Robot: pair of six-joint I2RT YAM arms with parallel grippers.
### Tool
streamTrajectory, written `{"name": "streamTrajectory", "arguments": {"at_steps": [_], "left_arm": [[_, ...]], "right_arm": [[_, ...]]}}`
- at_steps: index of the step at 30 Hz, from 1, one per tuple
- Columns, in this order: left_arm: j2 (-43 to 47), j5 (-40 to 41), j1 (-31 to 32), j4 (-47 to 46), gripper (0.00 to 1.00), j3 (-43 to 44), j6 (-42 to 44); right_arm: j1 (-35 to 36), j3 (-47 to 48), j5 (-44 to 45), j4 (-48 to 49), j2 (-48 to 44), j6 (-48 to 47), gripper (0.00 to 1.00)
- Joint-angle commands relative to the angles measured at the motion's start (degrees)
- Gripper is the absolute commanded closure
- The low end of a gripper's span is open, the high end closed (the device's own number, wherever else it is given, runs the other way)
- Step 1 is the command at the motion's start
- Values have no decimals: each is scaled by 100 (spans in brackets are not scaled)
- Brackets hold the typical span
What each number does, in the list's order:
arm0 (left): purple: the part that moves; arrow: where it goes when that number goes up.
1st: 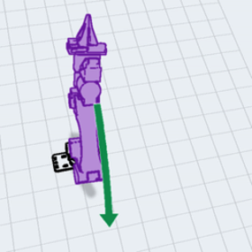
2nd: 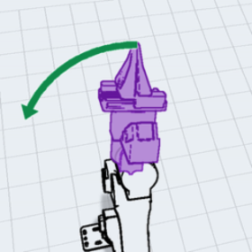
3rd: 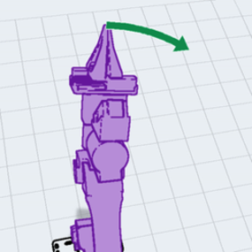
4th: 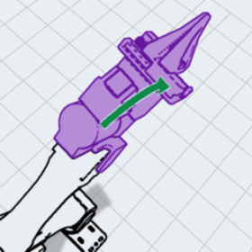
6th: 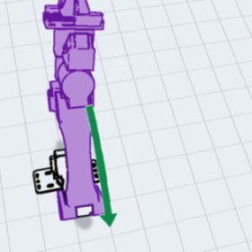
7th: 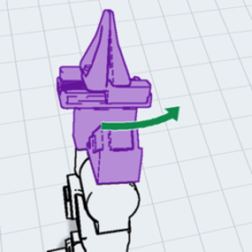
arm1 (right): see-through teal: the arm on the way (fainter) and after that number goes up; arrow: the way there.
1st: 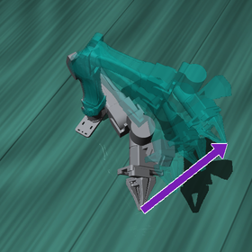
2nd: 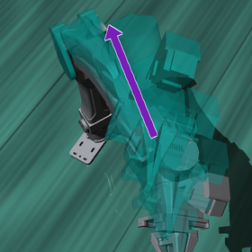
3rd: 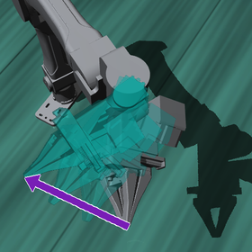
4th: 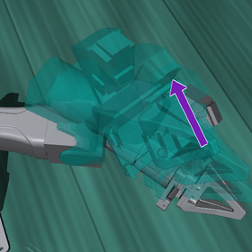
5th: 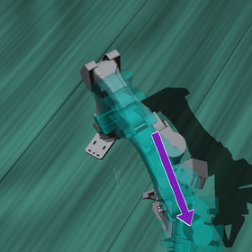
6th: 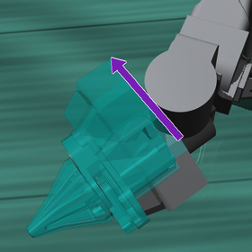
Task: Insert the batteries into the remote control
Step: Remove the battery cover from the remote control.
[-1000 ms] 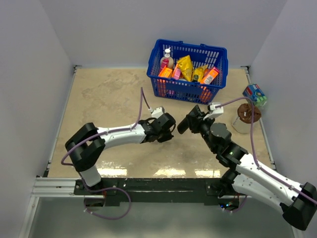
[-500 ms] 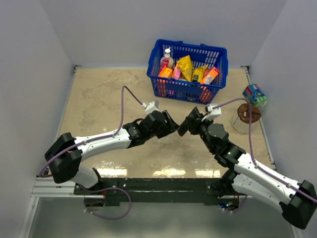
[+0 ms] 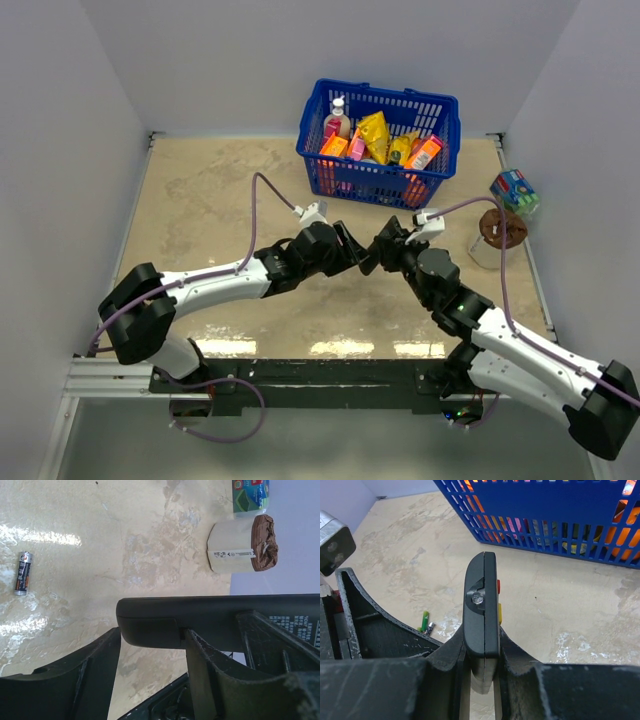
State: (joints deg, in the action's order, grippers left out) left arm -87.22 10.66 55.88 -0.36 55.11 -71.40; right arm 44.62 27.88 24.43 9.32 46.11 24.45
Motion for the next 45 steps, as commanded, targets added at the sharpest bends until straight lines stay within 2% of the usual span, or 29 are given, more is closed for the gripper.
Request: {"name": "streamTrajectory", "arguments": {"at_steps": [1, 6, 11, 18, 29, 45], "left_arm": [[100, 24, -15, -342, 42, 149, 3], [-31, -37, -15, -246, 44, 219, 38], [-260, -46, -15, 254, 49, 421, 108], [-541, -37, -15, 309, 51, 377, 143], [-831, -46, -15, -59, 51, 52, -32], [-928, -46, -7, -430, 50, -255, -208]], "right_arm": [[29, 86, -61, 439, 21, 51, 100], [47, 121, -104, 492, 83, 51, 100], [38, 122, -131, 544, 118, 78, 100], [55, -309, -201, 974, 232, 289, 100], [108, -1144, -105, 2213, 487, 245, 100], [178, -1478, 106, 3225, 1198, -63, 100]]}}
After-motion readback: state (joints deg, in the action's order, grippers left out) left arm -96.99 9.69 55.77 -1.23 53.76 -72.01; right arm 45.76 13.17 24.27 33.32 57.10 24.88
